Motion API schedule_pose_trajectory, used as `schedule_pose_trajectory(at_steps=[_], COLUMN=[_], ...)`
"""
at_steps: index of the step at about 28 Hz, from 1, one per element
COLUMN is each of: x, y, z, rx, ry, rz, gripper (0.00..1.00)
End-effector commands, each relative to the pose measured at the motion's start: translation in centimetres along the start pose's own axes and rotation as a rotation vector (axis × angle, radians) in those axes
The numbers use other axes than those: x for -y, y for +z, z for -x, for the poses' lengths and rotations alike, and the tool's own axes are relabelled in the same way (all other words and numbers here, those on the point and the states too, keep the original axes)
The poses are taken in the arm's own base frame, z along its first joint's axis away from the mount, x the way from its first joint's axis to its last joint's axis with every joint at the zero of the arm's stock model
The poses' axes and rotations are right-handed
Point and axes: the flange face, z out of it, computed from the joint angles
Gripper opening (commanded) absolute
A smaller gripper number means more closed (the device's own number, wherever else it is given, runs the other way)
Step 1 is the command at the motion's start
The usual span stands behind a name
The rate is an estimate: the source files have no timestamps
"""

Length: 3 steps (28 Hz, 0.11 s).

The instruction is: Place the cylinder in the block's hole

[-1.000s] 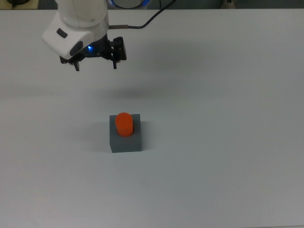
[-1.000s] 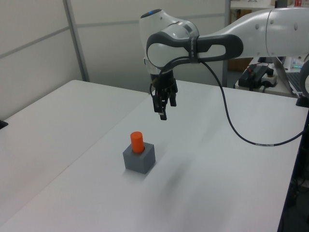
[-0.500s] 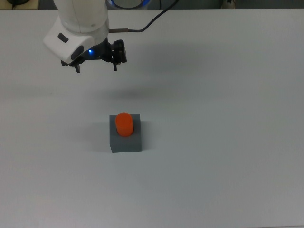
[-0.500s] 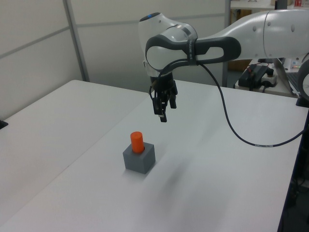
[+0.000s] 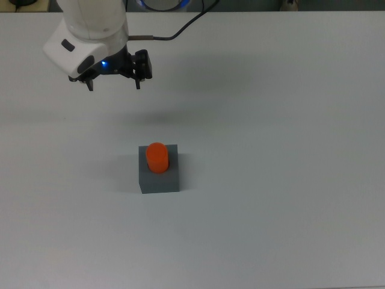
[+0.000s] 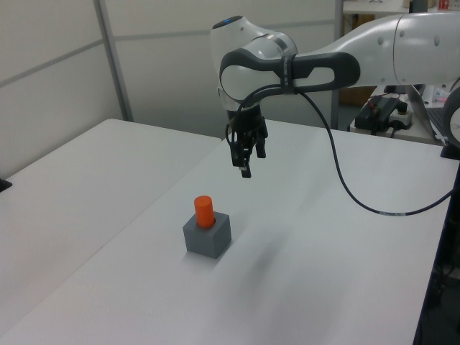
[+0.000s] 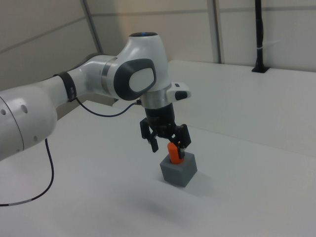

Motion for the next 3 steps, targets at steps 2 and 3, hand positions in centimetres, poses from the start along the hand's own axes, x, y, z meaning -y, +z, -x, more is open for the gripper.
schedule_pose_trajectory(at_steps=[2,3], x=[-0.11,-0.11], y=[-0.4,-0.31], z=[0.25,0.22], rx=[-0.022,-0.021], ry=[-0.006,-0.006], rz=[-0.012,-0.012], gripper=[1.0,1.0])
